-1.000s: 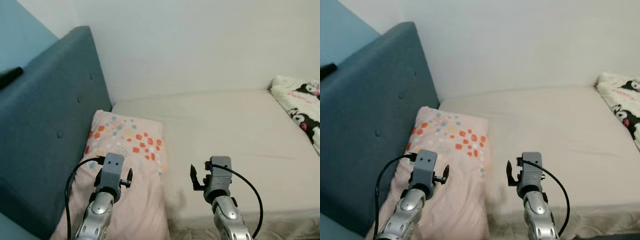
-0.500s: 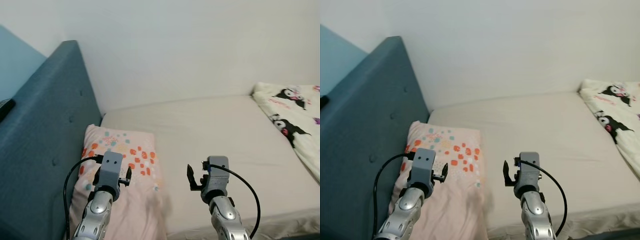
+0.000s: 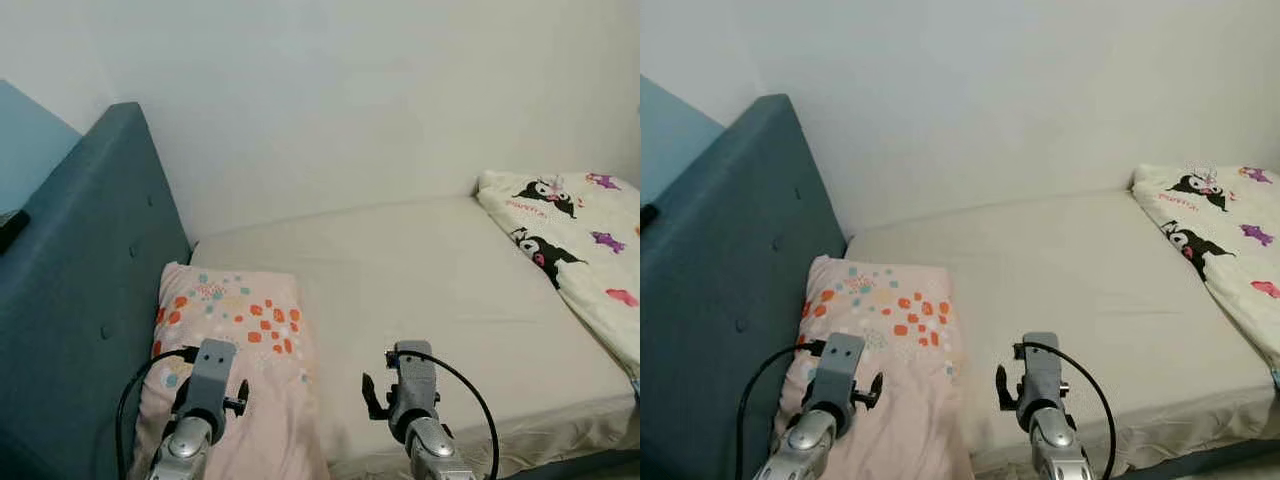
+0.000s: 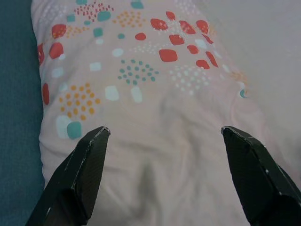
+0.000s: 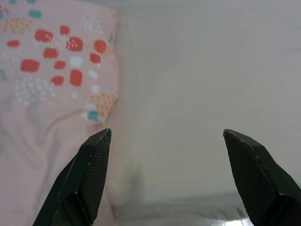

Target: Clean up the room

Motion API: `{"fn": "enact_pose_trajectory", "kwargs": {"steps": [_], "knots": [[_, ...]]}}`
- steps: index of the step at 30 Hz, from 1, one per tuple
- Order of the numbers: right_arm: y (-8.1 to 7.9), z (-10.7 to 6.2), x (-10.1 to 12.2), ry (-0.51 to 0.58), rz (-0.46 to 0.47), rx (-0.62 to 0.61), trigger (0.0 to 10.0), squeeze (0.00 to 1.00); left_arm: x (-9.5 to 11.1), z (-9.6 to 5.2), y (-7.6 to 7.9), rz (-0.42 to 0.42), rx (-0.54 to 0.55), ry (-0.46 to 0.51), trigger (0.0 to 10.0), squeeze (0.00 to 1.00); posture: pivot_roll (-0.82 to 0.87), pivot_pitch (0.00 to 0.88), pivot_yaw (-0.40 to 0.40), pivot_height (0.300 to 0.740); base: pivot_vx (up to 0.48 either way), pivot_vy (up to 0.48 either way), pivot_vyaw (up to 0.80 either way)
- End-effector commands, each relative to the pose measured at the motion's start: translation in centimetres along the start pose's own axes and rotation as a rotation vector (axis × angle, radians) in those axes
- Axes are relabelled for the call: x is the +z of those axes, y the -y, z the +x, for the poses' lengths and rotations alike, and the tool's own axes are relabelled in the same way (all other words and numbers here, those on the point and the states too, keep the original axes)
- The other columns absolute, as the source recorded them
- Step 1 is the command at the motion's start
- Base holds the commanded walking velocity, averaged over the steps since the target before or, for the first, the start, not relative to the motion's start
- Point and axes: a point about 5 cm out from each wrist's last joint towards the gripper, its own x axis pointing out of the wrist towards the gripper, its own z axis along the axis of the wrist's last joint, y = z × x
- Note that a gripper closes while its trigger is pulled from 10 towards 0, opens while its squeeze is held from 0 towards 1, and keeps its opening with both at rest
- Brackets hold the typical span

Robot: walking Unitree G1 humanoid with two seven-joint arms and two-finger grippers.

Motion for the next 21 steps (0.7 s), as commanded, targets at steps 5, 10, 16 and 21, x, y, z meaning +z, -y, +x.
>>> {"fn": "enact_pose_trajectory", "kwargs": {"steps": [5, 10, 16, 21], "knots": [[-0.1, 0.1, 0.0, 0.005, -0.017, 0.009, 10.0, 0.0, 0.4, 0.3, 0.3, 0.008, -0.037, 0.011, 10.0, 0.0, -0.01, 0.009, 0.008, 0.74, 0.0, 0.0, 0.0], [-0.2, 0.2, 0.1, 0.02, -0.02, 0.004, 10.0, 0.0, 0.9, 0.5, 0.7, 0.001, -0.044, 0.039, 10.0, 0.0, -0.02, 0.009, 0.015, 0.74, 0.0, 0.0, 0.0], [-0.3, 0.3, 0.5, 0.039, 0.0, 0.004, 10.0, 0.0, 1.5, 0.6, 0.8, -0.014, -0.048, 0.062, 10.0, 0.0, -0.02, 0.009, 0.017, 0.74, 0.0, 0.0, 0.0], [-0.3, 0.3, 0.5, 0.044, -0.003, 0.009, 10.0, 0.0, 1.5, 0.6, 0.9, -0.005, -0.054, 0.069, 10.0, 0.0, -0.02, 0.0, 0.017, 0.74, 0.0, 0.0, 0.0]]}}
